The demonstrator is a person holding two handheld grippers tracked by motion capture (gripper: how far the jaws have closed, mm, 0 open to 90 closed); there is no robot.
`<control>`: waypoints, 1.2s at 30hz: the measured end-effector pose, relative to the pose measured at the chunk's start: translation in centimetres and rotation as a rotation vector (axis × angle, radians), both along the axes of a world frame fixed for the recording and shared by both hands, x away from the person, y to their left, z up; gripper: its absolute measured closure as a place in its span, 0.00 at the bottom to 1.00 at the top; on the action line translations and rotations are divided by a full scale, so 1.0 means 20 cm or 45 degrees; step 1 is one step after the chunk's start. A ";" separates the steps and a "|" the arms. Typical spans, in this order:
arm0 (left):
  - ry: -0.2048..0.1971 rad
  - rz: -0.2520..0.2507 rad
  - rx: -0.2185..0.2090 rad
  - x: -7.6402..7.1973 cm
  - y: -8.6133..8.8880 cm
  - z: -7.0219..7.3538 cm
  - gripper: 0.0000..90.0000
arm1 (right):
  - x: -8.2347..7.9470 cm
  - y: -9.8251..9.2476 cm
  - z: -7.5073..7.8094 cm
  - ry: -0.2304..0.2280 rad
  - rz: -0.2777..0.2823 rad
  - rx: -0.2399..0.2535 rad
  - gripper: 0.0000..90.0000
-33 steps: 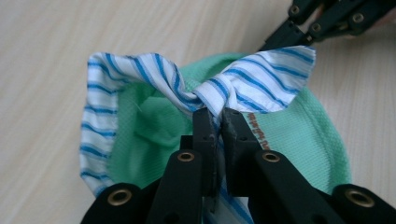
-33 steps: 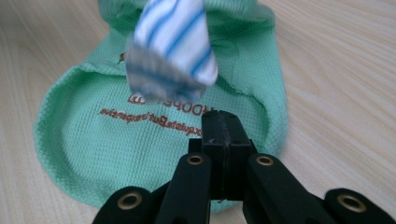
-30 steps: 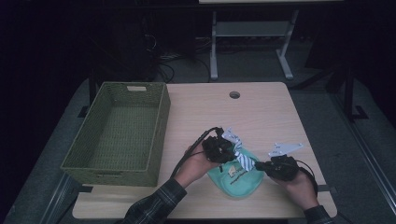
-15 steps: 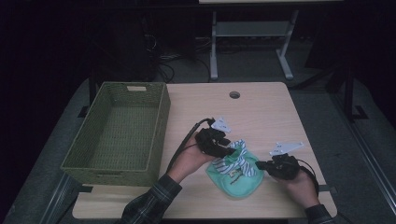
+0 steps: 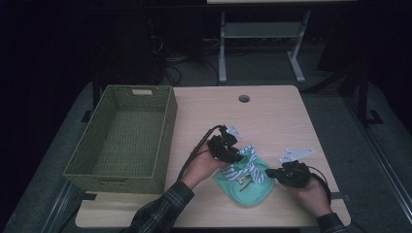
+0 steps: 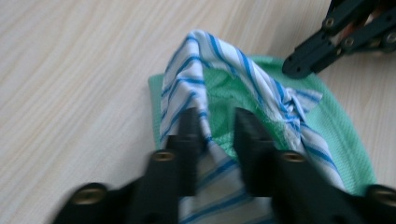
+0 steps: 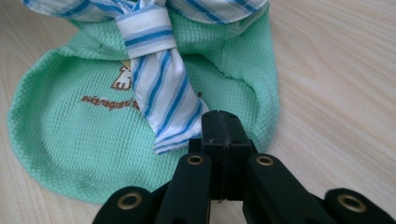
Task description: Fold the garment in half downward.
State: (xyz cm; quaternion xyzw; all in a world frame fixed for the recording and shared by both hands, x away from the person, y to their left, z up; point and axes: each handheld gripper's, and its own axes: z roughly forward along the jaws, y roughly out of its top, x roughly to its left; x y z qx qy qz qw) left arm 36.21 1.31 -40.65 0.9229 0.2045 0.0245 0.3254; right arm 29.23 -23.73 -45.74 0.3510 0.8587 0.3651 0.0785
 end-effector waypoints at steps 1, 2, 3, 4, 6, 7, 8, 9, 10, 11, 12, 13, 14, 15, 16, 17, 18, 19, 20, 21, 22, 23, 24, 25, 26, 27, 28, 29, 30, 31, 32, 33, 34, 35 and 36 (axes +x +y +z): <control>-0.003 0.006 -0.001 0.00 0.00 0.00 0.92 | 0.00 0.00 0.00 0.003 -0.001 -0.001 1.00; -0.005 -0.002 0.018 0.00 0.00 0.00 0.97 | 0.00 0.00 0.00 0.004 -0.001 -0.001 1.00; -0.008 0.003 0.023 0.00 0.01 0.00 0.98 | 0.00 0.00 0.00 0.003 -0.001 -0.004 1.00; -0.025 0.005 0.029 0.00 0.01 0.01 0.98 | 0.00 0.00 0.00 0.003 -0.004 -0.004 1.00; -0.044 0.019 0.022 0.00 0.04 0.02 0.98 | 0.00 0.00 0.00 0.002 -0.006 -0.002 1.00; -0.053 0.031 0.010 0.01 0.05 0.03 0.98 | 0.00 0.00 0.00 0.001 -0.004 0.001 1.00; -0.060 0.043 0.003 0.01 0.07 0.05 0.98 | -0.01 0.00 0.00 0.001 -0.003 0.003 1.00; -0.064 0.057 -0.011 0.02 0.08 0.06 0.98 | -0.01 0.00 0.00 -0.001 0.001 0.004 1.00; -0.069 0.069 -0.022 0.03 0.11 0.08 0.98 | -0.01 0.00 0.00 0.002 0.001 0.004 1.00; -0.075 0.077 -0.026 0.03 0.12 0.09 0.98 | -0.01 0.01 0.00 0.004 0.008 0.002 1.00; -0.085 0.085 -0.028 0.04 0.14 0.10 0.98 | -0.01 0.01 0.00 0.004 0.014 0.003 1.00; -0.092 0.099 -0.040 0.04 0.16 0.11 0.98 | -0.01 0.01 0.00 0.007 0.021 -0.004 1.00; -0.096 0.108 -0.049 0.05 0.17 0.12 0.98 | -0.01 0.02 0.00 0.009 0.027 -0.003 1.00; -0.117 0.115 -0.047 0.05 0.19 0.14 0.98 | -0.01 0.03 -0.01 0.006 0.032 -0.005 1.00; -0.129 0.118 -0.046 0.06 0.20 0.14 0.98 | -0.01 0.03 -0.01 0.015 0.039 -0.010 1.00; -0.146 0.125 -0.044 0.06 0.21 0.16 0.98 | -0.01 0.04 -0.01 0.023 0.041 -0.010 1.00; -0.152 0.130 -0.047 0.06 0.22 0.16 0.98 | -0.01 0.05 -0.02 0.023 0.048 -0.009 1.00; -0.164 0.127 -0.050 0.06 0.23 0.17 0.98 | -0.01 0.05 -0.02 0.026 0.051 -0.010 1.00; -0.158 0.132 -0.053 0.06 0.23 0.17 0.98 | -0.01 0.06 -0.02 0.028 0.058 -0.017 1.00; -0.161 0.130 -0.049 0.06 0.23 0.17 0.98 | -0.01 0.07 -0.03 0.030 0.059 -0.014 1.00; -0.167 0.124 -0.045 0.06 0.23 0.16 0.98 | -0.01 0.08 -0.03 0.036 0.065 -0.018 1.00; -0.170 0.116 -0.041 0.05 0.22 0.16 0.98 | -0.01 0.08 -0.03 0.037 0.071 -0.025 1.00; -0.177 0.104 -0.036 0.05 0.22 0.16 0.98 | -0.01 0.09 -0.03 0.033 0.074 -0.020 1.00; -0.178 0.091 -0.034 0.04 0.21 0.15 0.98 | -0.01 0.09 -0.03 0.032 0.075 -0.019 1.00; -0.174 0.077 -0.032 0.03 0.19 0.15 0.97 | -0.01 0.09 -0.03 0.032 0.074 -0.018 1.00; -0.176 0.064 -0.027 0.02 0.18 0.14 0.97 | -0.01 0.09 -0.03 0.027 0.075 -0.011 1.00; -0.176 0.052 -0.025 0.01 0.17 0.14 0.97 | -0.01 0.09 -0.03 0.024 0.075 -0.009 1.00; -0.173 0.040 -0.026 0.00 0.16 0.14 0.97 | -0.01 0.09 -0.03 0.025 0.073 -0.009 1.00; -0.168 0.023 -0.027 -0.01 0.15 0.14 0.97 | -0.01 0.09 -0.03 0.022 0.076 -0.009 1.00; -0.163 0.007 -0.028 -0.03 0.13 0.13 0.97 | -0.01 0.09 -0.03 0.024 0.076 -0.008 1.00; -0.157 -0.010 -0.033 -0.04 0.12 0.13 0.97 | -0.01 0.09 -0.03 0.023 0.078 -0.011 1.00; -0.149 -0.027 -0.029 -0.05 0.11 0.12 0.97 | -0.01 0.09 -0.03 0.026 0.070 -0.007 1.00; -0.146 -0.036 -0.023 -0.06 0.09 0.12 0.97 | -0.01 0.09 -0.03 0.026 0.071 -0.007 1.00; -0.139 -0.041 -0.028 -0.07 0.08 0.10 0.97 | -0.01 0.09 -0.03 0.029 0.072 -0.006 1.00; -0.127 -0.057 -0.021 -0.07 0.07 0.09 0.97 | -0.01 0.08 -0.03 0.028 0.073 -0.007 1.00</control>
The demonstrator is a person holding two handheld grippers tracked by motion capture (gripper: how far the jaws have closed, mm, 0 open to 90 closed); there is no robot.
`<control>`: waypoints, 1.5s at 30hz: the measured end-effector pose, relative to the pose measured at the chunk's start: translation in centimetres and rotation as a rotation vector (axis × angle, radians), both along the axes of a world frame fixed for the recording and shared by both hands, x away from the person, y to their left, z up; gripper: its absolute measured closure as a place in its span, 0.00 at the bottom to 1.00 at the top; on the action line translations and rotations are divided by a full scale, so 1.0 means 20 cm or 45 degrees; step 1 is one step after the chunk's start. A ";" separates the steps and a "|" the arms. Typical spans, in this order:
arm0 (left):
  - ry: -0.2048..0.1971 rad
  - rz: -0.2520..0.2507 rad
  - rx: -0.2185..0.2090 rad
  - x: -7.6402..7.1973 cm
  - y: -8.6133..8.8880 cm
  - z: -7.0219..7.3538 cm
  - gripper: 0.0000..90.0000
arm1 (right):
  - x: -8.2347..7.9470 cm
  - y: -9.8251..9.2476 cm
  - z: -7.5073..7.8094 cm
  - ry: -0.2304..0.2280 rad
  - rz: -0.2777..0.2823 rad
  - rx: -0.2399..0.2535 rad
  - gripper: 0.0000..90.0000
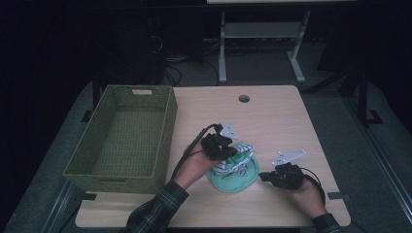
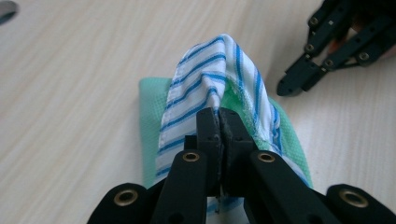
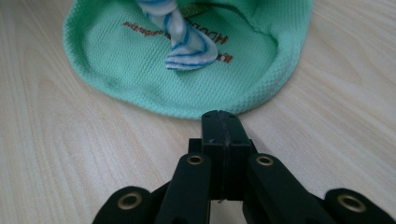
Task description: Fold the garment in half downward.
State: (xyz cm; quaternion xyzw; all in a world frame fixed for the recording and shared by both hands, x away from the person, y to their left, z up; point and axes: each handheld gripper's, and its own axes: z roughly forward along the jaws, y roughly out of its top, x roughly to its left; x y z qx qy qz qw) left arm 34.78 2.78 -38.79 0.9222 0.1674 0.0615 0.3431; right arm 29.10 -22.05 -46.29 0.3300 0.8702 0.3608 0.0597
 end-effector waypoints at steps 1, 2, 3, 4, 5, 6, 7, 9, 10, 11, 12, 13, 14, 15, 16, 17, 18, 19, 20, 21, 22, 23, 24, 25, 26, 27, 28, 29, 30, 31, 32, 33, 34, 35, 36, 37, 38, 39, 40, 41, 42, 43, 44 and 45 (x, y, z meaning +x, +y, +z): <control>0.012 -0.001 -0.007 -0.01 -0.01 -0.01 0.97 | 0.00 0.00 0.00 -0.005 0.003 -0.002 1.00; 0.016 -0.018 0.006 -0.01 -0.01 -0.02 0.97 | 0.00 0.00 0.00 -0.005 0.001 -0.003 1.00; 0.028 -0.019 -0.004 -0.02 -0.02 -0.03 0.97 | 0.00 -0.01 0.00 0.003 -0.003 -0.006 1.00; 0.039 -0.034 0.002 -0.02 -0.03 -0.04 0.97 | 0.00 -0.01 0.00 0.001 -0.006 -0.004 1.00; 0.054 -0.047 0.004 -0.03 -0.03 -0.05 0.97 | 0.00 -0.01 0.00 -0.001 -0.011 0.002 1.00; 0.069 -0.046 -0.010 -0.04 -0.04 -0.06 0.97 | 0.00 -0.01 0.00 0.003 -0.016 0.000 1.00; 0.079 -0.055 -0.010 -0.05 -0.05 -0.08 0.97 | 0.01 -0.02 0.00 0.004 -0.019 0.003 1.00; 0.087 -0.075 0.003 -0.07 -0.06 -0.09 0.97 | 0.01 -0.02 0.00 0.003 -0.027 0.000 1.00; 0.093 -0.081 0.005 -0.08 -0.07 -0.10 0.97 | 0.01 -0.03 0.00 0.003 -0.028 -0.002 1.00; 0.101 -0.092 0.011 -0.09 -0.07 -0.12 0.97 | 0.01 -0.03 0.00 -0.001 -0.029 -0.003 1.00; 0.106 -0.099 0.017 -0.09 -0.08 -0.13 0.97 | 0.01 -0.03 0.00 0.001 -0.037 0.001 1.00; 0.112 -0.112 0.023 -0.10 -0.09 -0.14 0.97 | 0.01 -0.04 0.00 0.001 -0.039 0.001 1.00; 0.123 -0.119 0.038 -0.11 -0.09 -0.16 0.97 | 0.01 -0.04 0.00 -0.001 -0.040 0.002 1.00; 0.134 -0.126 0.040 -0.11 -0.10 -0.17 0.97 | 0.01 -0.04 0.00 -0.003 -0.041 0.004 1.00; 0.141 -0.135 0.053 -0.11 -0.11 -0.19 0.97 | 0.02 -0.04 0.00 -0.006 -0.040 0.002 1.00; 0.151 -0.138 0.051 -0.12 -0.11 -0.20 0.97 | 0.02 -0.05 0.00 -0.005 -0.041 0.003 1.00; 0.164 -0.143 0.056 -0.12 -0.12 -0.21 0.97 | 0.02 -0.05 0.00 -0.005 -0.042 0.002 1.00; 0.175 -0.148 0.056 -0.12 -0.12 -0.23 0.97 | 0.02 -0.05 0.00 -0.006 -0.042 0.002 1.00; 0.181 -0.152 0.063 -0.12 -0.12 -0.24 0.96 | 0.02 -0.05 0.00 -0.004 -0.043 0.003 1.00; 0.195 -0.146 0.056 -0.12 -0.13 -0.25 0.95 | 0.02 -0.05 0.00 -0.005 -0.043 0.003 1.00; 0.201 -0.152 0.058 -0.12 -0.13 -0.26 0.94 | 0.02 -0.05 0.01 -0.005 -0.044 0.004 1.00; 0.206 -0.154 0.056 -0.12 -0.13 -0.26 0.93 | 0.02 -0.05 0.01 -0.008 -0.043 0.003 1.00; 0.214 -0.156 0.048 -0.12 -0.12 -0.26 0.90 | 0.02 -0.05 0.01 -0.009 -0.044 0.005 1.00; 0.214 -0.157 0.031 -0.12 -0.12 -0.25 0.85 | 0.02 -0.05 0.01 -0.010 -0.047 0.005 1.00; 0.218 -0.149 0.013 -0.12 -0.11 -0.24 0.80 | 0.02 -0.05 0.01 -0.010 -0.048 0.005 1.00; 0.221 -0.148 -0.007 -0.12 -0.11 -0.23 0.76 | 0.02 -0.06 0.02 -0.017 -0.051 0.013 1.00; 0.224 -0.145 -0.027 -0.12 -0.10 -0.22 0.72 | 0.01 -0.06 0.02 -0.020 -0.055 0.013 1.00; 0.219 -0.140 -0.044 -0.12 -0.09 -0.20 0.69 | 0.02 -0.07 0.03 -0.030 -0.055 0.021 1.00; 0.212 -0.136 -0.057 -0.12 -0.07 -0.18 0.67 | 0.01 -0.07 0.04 -0.034 -0.059 0.028 1.00; 0.208 -0.129 -0.075 -0.13 -0.06 -0.17 0.67 | 0.01 -0.08 0.05 -0.042 -0.063 0.034 1.00; 0.207 -0.114 -0.098 -0.13 -0.04 -0.15 0.68 | 0.01 -0.08 0.06 -0.049 -0.063 0.038 1.00; 0.203 -0.112 -0.113 -0.13 -0.02 -0.13 0.73 | 0.02 -0.08 0.07 -0.068 -0.060 0.043 1.00; 0.205 -0.105 -0.118 -0.14 -0.01 -0.12 0.79 | 0.02 -0.08 0.08 -0.069 -0.065 0.054 1.00; 0.202 -0.107 -0.113 -0.15 0.01 -0.11 0.83 | 0.02 -0.08 0.09 -0.075 -0.063 0.062 1.00; 0.204 -0.102 -0.119 -0.16 0.02 -0.11 0.88 | 0.01 -0.08 0.10 -0.082 -0.060 0.071 1.00; 0.210 -0.101 -0.116 -0.17 0.03 -0.11 0.92 | 0.01 -0.07 0.11 -0.096 -0.048 0.079 1.00; 0.212 -0.104 -0.105 -0.18 0.04 -0.11 0.94 | 0.01 -0.06 0.12 -0.101 -0.039 0.088 1.00; 0.214 -0.100 -0.101 -0.20 0.05 -0.12 0.95 | 0.01 -0.04 0.13 -0.101 -0.035 0.092 1.00; 0.218 -0.092 -0.098 -0.21 0.05 -0.13 0.96 | 0.01 -0.03 0.13 -0.110 -0.022 0.093 1.00; 0.223 -0.090 -0.095 -0.23 0.06 -0.14 0.96 | 0.01 -0.01 0.14 -0.108 -0.015 0.094 1.00; 0.233 -0.093 -0.087 -0.24 0.07 -0.15 0.96 | 0.01 0.00 0.14 -0.103 -0.010 0.095 1.00; 0.241 -0.092 -0.084 -0.25 0.07 -0.17 0.96 | 0.02 0.02 0.14 -0.100 -0.002 0.096 1.00; 0.248 -0.093 -0.073 -0.26 0.07 -0.18 0.96 | 0.02 0.03 0.13 -0.101 0.007 0.096 1.00; 0.250 -0.097 -0.061 -0.27 0.08 -0.20 0.96 | 0.03 0.04 0.13 -0.096 0.013 0.093 1.00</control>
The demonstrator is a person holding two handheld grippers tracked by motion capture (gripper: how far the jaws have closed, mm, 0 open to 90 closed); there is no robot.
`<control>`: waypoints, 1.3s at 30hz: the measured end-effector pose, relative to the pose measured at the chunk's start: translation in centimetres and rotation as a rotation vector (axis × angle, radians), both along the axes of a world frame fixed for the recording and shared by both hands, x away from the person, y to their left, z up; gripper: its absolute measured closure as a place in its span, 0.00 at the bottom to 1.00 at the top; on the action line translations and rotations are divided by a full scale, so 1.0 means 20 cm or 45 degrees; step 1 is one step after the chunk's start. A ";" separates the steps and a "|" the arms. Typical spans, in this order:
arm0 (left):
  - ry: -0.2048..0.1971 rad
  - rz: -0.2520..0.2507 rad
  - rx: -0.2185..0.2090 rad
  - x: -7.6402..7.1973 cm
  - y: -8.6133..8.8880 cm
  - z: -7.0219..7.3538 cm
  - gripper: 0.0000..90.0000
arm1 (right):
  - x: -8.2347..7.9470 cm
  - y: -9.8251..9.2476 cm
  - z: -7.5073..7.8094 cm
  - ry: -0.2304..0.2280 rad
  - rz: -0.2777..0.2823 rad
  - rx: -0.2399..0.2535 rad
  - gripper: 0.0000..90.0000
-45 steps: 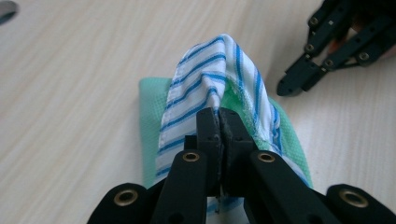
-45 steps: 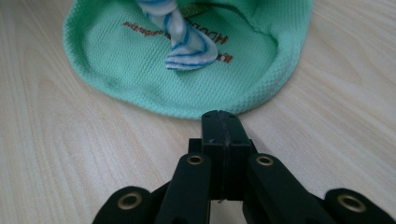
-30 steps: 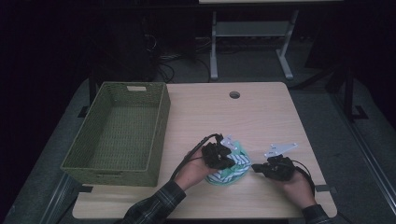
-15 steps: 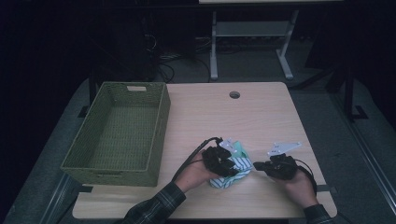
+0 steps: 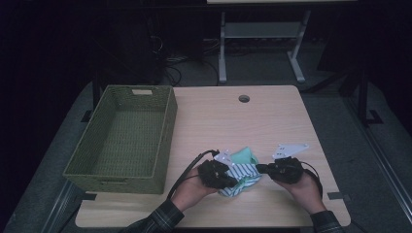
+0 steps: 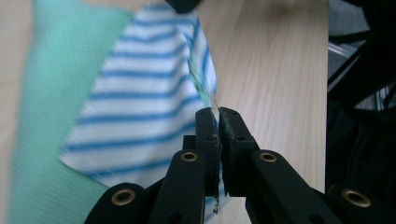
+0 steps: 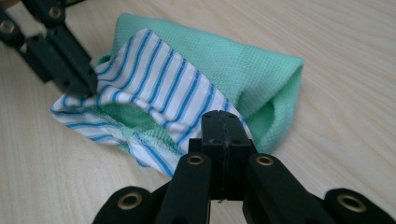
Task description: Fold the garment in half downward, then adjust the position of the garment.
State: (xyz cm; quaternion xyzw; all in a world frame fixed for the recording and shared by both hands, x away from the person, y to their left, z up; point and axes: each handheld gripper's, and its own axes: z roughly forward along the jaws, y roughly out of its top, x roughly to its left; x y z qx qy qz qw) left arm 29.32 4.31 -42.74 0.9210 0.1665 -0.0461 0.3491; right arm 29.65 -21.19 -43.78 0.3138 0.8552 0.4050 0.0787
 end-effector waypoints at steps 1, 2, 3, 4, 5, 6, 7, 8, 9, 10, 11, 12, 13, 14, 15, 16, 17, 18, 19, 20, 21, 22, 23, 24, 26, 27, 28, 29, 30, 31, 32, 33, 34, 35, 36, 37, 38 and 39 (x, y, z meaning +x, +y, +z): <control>0.007 0.002 0.011 -0.01 0.00 -0.02 0.96 | 0.01 0.01 -0.01 -0.004 0.010 -0.006 1.00; 0.007 0.000 0.033 -0.01 0.00 -0.03 0.96 | 0.01 0.02 -0.02 0.010 0.007 -0.007 1.00; 0.006 0.002 0.053 -0.02 0.00 -0.05 0.95 | 0.02 0.03 -0.03 0.016 0.007 -0.017 1.00; 0.009 0.004 0.071 -0.02 0.00 -0.07 0.95 | 0.02 0.03 -0.04 0.019 0.012 -0.026 1.00; 0.015 0.001 0.083 -0.02 0.00 -0.08 0.95 | 0.03 0.03 -0.05 0.028 0.016 -0.037 1.00; 0.015 0.000 0.094 -0.02 0.00 -0.09 0.95 | 0.03 0.03 -0.06 0.030 0.019 -0.045 1.00; 0.015 0.002 0.093 -0.02 0.01 -0.10 0.95 | 0.03 0.04 -0.07 0.043 0.011 -0.052 1.00; 0.022 0.003 0.090 -0.02 0.01 -0.10 0.95 | 0.03 0.03 -0.08 0.040 0.016 -0.061 1.00; 0.016 0.005 0.094 -0.02 0.02 -0.10 0.95 | 0.03 0.03 -0.09 0.060 0.009 -0.065 1.00; -0.002 0.003 0.107 -0.02 0.02 -0.10 0.95 | 0.03 0.03 -0.10 0.068 0.011 -0.069 1.00; -0.003 0.005 0.107 -0.01 0.03 -0.10 0.95 | 0.03 0.03 -0.11 0.081 0.015 -0.083 1.00; -0.007 0.007 0.109 -0.01 0.03 -0.10 0.95 | 0.04 0.03 -0.12 0.080 0.031 -0.090 1.00; -0.023 0.013 0.125 0.00 0.04 -0.10 0.95 | 0.03 0.04 -0.13 0.088 0.028 -0.090 1.00; -0.051 0.026 0.145 0.01 0.05 -0.10 0.95 | 0.03 0.04 -0.13 0.089 0.032 -0.087 1.00; -0.068 0.039 0.160 0.02 0.06 -0.09 0.94 | 0.02 0.04 -0.13 0.096 0.035 -0.086 1.00; -0.085 0.047 0.183 0.03 0.07 -0.09 0.94 | 0.02 0.04 -0.13 0.100 0.039 -0.086 1.00; -0.087 0.063 0.184 0.05 0.09 -0.09 0.94 | 0.02 0.04 -0.13 0.091 0.057 -0.086 1.00; -0.083 0.081 0.174 0.06 0.10 -0.09 0.94 | 0.01 0.05 -0.13 0.093 0.063 -0.087 1.00; -0.089 0.096 0.168 0.07 0.11 -0.09 0.94 | 0.00 0.05 -0.13 0.092 0.067 -0.089 1.00; -0.094 0.100 0.174 0.08 0.12 -0.09 0.94 | 0.00 0.06 -0.13 0.094 0.072 -0.087 1.00; -0.098 0.108 0.177 0.09 0.13 -0.09 0.94 | -0.01 0.07 -0.13 0.097 0.074 -0.092 1.00; -0.096 0.126 0.162 0.10 0.13 -0.09 0.94 | -0.01 0.07 -0.13 0.089 0.085 -0.091 1.00; -0.100 0.131 0.161 0.10 0.13 -0.09 0.94 | -0.01 0.07 -0.13 0.094 0.082 -0.091 1.00; -0.103 0.128 0.164 0.11 0.13 -0.09 0.94 | -0.02 0.08 -0.13 0.094 0.085 -0.091 1.00; -0.107 0.118 0.172 0.11 0.14 -0.08 0.94 | -0.02 0.08 -0.12 0.095 0.083 -0.091 1.00; -0.105 0.127 0.161 0.10 0.13 -0.07 0.94 | -0.02 0.08 -0.12 0.094 0.083 -0.088 1.00; -0.103 0.125 0.154 0.10 0.14 -0.07 0.94 | -0.02 0.07 -0.11 0.085 0.083 -0.085 1.00; -0.109 0.119 0.153 0.11 0.14 -0.05 0.94 | -0.02 0.07 -0.10 0.076 0.081 -0.077 1.00; -0.109 0.134 0.130 0.11 0.14 -0.04 0.94 | -0.02 0.06 -0.09 0.063 0.083 -0.067 1.00; -0.119 0.133 0.124 0.12 0.15 -0.01 0.94 | -0.02 0.06 -0.08 0.052 0.080 -0.057 1.00; -0.122 0.144 0.113 0.13 0.15 0.00 0.94 | -0.01 0.06 -0.06 0.042 0.071 -0.050 1.00; -0.126 0.155 0.099 0.14 0.15 0.01 0.94 | 0.00 0.05 -0.06 0.034 0.066 -0.047 1.00; -0.129 0.169 0.092 0.16 0.15 0.03 0.94 | 0.01 0.05 -0.04 0.024 0.057 -0.039 1.00; -0.140 0.180 0.086 0.18 0.16 0.04 0.94 | 0.02 0.05 -0.03 0.011 0.048 -0.032 1.00; -0.141 0.196 0.071 0.19 0.15 0.05 0.94 | 0.03 0.04 -0.02 0.005 0.038 -0.025 1.00; -0.147 0.202 0.073 0.22 0.15 0.07 0.94 | 0.05 0.04 0.00 -0.008 0.030 -0.019 1.00; -0.154 0.212 0.068 0.24 0.15 0.08 0.94 | 0.07 0.04 0.01 -0.023 0.025 -0.012 1.00; -0.151 0.227 0.060 0.27 0.14 0.09 0.94 | 0.09 0.04 0.02 -0.024 0.021 -0.007 1.00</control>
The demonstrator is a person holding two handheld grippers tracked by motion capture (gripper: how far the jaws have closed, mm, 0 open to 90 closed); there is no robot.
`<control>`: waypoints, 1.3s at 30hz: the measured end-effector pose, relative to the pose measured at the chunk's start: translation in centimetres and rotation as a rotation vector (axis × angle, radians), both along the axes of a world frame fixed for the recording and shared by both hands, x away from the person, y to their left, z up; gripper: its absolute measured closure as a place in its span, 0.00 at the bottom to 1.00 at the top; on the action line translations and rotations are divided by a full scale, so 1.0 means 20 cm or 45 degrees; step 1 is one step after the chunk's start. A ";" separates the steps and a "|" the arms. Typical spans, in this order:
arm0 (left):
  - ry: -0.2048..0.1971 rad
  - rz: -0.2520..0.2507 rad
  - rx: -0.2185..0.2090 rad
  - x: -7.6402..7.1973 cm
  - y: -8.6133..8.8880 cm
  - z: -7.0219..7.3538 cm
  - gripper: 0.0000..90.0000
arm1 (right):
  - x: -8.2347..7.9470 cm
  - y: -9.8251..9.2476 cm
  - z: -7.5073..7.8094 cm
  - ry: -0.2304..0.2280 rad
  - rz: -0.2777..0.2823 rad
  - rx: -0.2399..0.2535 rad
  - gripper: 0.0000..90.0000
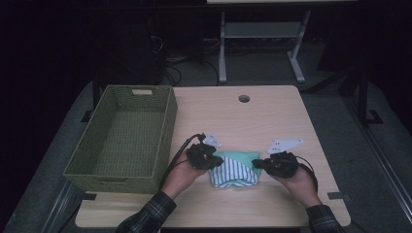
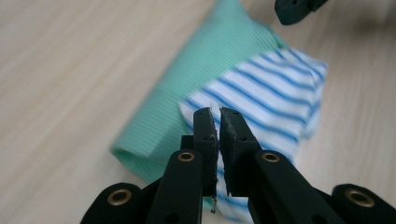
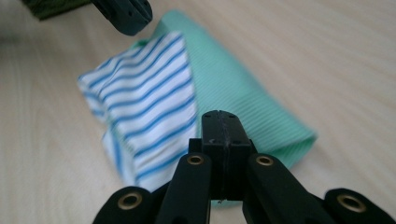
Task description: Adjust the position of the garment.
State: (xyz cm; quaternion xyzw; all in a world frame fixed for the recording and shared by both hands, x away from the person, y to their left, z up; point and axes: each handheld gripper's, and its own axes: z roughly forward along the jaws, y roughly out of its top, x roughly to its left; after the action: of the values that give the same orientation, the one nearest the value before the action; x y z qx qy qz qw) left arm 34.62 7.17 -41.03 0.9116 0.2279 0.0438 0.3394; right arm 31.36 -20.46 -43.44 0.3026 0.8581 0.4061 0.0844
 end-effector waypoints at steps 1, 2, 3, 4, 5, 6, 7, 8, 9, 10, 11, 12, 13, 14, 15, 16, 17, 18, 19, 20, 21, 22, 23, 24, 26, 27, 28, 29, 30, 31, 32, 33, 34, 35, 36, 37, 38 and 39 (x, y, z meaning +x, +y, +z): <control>0.000 0.012 -0.004 0.02 0.00 0.01 0.94 | 0.03 0.00 0.01 -0.006 -0.009 0.011 1.00; 0.000 0.024 -0.006 0.03 -0.01 0.01 0.94 | 0.05 0.01 0.01 -0.011 -0.011 0.012 1.00; 0.000 0.036 -0.011 0.06 -0.01 0.01 0.94 | 0.06 0.01 0.02 -0.017 -0.013 0.015 1.00; 0.003 0.048 -0.019 0.07 -0.02 0.01 0.94 | 0.08 0.02 0.02 -0.011 -0.022 0.020 1.00; 0.003 0.048 -0.013 0.08 -0.02 0.01 0.94 | 0.10 0.02 0.02 -0.013 -0.022 0.024 1.00; 0.008 0.053 -0.014 0.10 -0.03 0.00 0.94 | 0.11 0.03 0.02 -0.014 -0.026 0.028 1.00; 0.010 0.063 -0.025 0.11 -0.03 -0.01 0.94 | 0.13 0.04 0.02 -0.018 -0.023 0.030 1.00; 0.013 0.059 -0.012 0.12 -0.04 -0.01 0.94 | 0.14 0.04 0.02 -0.014 -0.024 0.034 1.00; 0.018 0.063 -0.010 0.13 -0.05 -0.02 0.94 | 0.15 0.05 0.02 -0.020 -0.019 0.032 1.00; 0.023 0.070 -0.013 0.13 -0.05 -0.03 0.94 | 0.16 0.06 0.01 -0.017 -0.019 0.032 1.00; 0.026 0.079 -0.011 0.15 -0.06 -0.05 0.94 | 0.17 0.07 0.01 -0.014 -0.017 0.029 1.00; 0.034 0.088 0.002 0.16 -0.07 -0.07 0.94 | 0.18 0.08 0.00 -0.014 -0.015 0.025 1.00; 0.033 0.086 0.024 0.18 -0.07 -0.08 0.94 | 0.20 0.09 -0.02 0.002 -0.022 0.016 1.00; 0.035 0.087 0.038 0.19 -0.07 -0.09 0.94 | 0.21 0.09 -0.04 0.003 -0.023 0.004 1.00; 0.028 0.085 0.061 0.19 -0.08 -0.11 0.94 | 0.22 0.10 -0.05 0.019 -0.032 -0.001 1.00; 0.022 0.082 0.089 0.20 -0.09 -0.13 0.94 | 0.23 0.10 -0.07 0.024 -0.034 -0.012 1.00; 0.025 0.085 0.098 0.21 -0.09 -0.15 0.94 | 0.23 0.11 -0.09 0.027 -0.035 -0.025 1.00; 0.028 0.080 0.116 0.21 -0.09 -0.16 0.94 | 0.23 0.11 -0.10 0.033 -0.034 -0.031 1.00; 0.024 0.082 0.127 0.22 -0.10 -0.17 0.95 | 0.24 0.11 -0.12 0.034 -0.031 -0.064 1.00; 0.020 0.082 0.139 0.22 -0.10 -0.18 0.96 | 0.24 0.12 -0.13 0.031 -0.031 -0.084 1.00; 0.018 0.080 0.149 0.23 -0.10 -0.19 0.96 | 0.24 0.12 -0.14 0.047 -0.033 -0.088 1.00; 0.011 0.081 0.165 0.23 -0.09 -0.19 0.97 | 0.24 0.12 -0.15 0.055 -0.031 -0.104 1.00; 0.013 0.079 0.162 0.24 -0.09 -0.20 0.98 | 0.24 0.13 -0.16 0.048 -0.032 -0.104 1.00; -0.011 0.083 0.207 0.25 -0.09 -0.20 0.99 | 0.24 0.13 -0.16 0.051 -0.034 -0.105 1.00; -0.014 0.092 0.190 0.25 -0.09 -0.20 0.99 | 0.23 0.13 -0.16 0.047 -0.029 -0.130 1.00; -0.010 0.087 0.187 0.26 -0.09 -0.20 0.99 | 0.23 0.14 -0.16 0.043 -0.028 -0.134 1.00; -0.010 0.086 0.179 0.26 -0.09 -0.20 0.99 | 0.23 0.14 -0.15 0.045 -0.028 -0.132 1.00; -0.003 0.088 0.161 0.26 -0.08 -0.19 0.98 | 0.23 0.13 -0.15 0.043 -0.028 -0.124 1.00; 0.004 0.091 0.132 0.25 -0.07 -0.18 0.98 | 0.23 0.12 -0.13 0.036 -0.036 -0.093 1.00; 0.012 0.090 0.107 0.25 -0.07 -0.17 0.98 | 0.23 0.11 -0.11 0.027 -0.051 -0.068 1.00; 0.012 0.092 0.084 0.24 -0.06 -0.15 0.98 | 0.24 0.10 -0.10 0.017 -0.058 -0.051 1.00; 0.017 0.091 0.057 0.23 -0.06 -0.14 0.98 | 0.24 0.09 -0.08 0.016 -0.062 -0.045 1.00; 0.025 0.085 0.029 0.22 -0.05 -0.12 0.99 | 0.25 0.09 -0.07 0.006 -0.065 -0.041 1.00; 0.031 0.082 -0.011 0.19 -0.04 -0.10 0.99 | 0.27 0.08 -0.06 0.008 -0.075 -0.035 1.00; 0.032 0.071 -0.025 0.17 -0.04 -0.09 0.99 | 0.29 0.07 -0.06 0.007 -0.077 -0.030 1.00; 0.042 0.071 -0.061 0.14 -0.04 -0.08 0.99 | 0.30 0.07 -0.06 0.012 -0.074 -0.027 1.00; 0.037 0.047 -0.059 0.12 -0.04 -0.06 0.99 | 0.32 0.08 -0.06 0.006 -0.068 -0.031 1.00; 0.037 0.033 -0.069 0.09 -0.04 -0.05 0.99 | 0.32 0.08 -0.07 0.021 -0.071 -0.033 1.00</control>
State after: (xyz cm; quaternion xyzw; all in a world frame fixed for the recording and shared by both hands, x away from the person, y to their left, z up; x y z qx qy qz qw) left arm 36.38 6.33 -42.10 0.8996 0.2456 0.0287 0.3599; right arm 37.84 -18.78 -44.78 0.3286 0.8552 0.3899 0.0925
